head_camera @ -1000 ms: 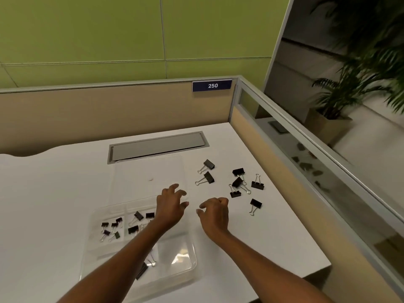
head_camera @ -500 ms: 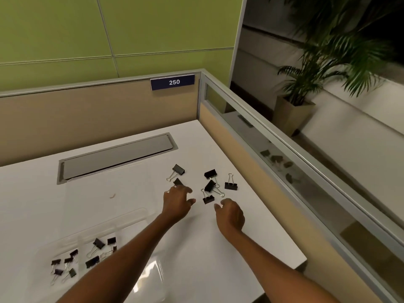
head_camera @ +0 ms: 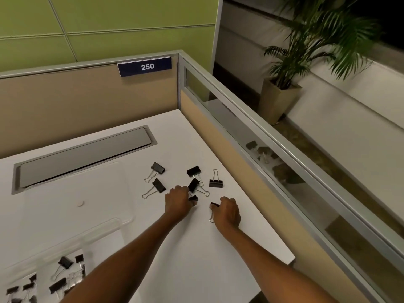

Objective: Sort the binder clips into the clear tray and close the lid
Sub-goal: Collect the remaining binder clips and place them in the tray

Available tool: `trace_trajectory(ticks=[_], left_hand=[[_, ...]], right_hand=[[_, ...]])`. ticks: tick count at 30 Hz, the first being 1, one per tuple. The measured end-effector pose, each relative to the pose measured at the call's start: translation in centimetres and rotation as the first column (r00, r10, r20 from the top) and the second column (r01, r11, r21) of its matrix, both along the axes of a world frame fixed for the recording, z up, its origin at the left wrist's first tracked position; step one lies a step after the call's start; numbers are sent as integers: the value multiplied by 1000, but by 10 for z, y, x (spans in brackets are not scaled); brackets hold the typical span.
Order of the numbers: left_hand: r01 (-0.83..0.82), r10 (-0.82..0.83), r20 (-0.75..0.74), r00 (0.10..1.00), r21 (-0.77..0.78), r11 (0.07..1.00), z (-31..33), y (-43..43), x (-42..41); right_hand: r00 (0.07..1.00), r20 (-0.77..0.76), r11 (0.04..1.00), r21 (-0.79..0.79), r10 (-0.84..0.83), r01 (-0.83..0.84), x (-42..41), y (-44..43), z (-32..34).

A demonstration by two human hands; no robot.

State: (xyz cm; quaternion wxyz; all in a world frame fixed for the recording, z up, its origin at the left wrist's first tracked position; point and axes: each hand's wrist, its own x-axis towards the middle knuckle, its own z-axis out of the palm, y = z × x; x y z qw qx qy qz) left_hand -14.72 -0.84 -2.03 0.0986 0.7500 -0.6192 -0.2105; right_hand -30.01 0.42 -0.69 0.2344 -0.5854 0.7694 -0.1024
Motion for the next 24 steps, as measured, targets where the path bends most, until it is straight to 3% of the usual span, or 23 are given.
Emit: trace_trajectory(ticks=[9,24], left_hand=[[118,-112,153,982,-32,992,-12,-7,-4],[292,-249,278,928,-125,948,-21,-7,-3]], right_hand=[[999,-14,998,29,52,-51,-8,-5,-11],[989,-49,990,2,141,-141,-14,-14,-23]])
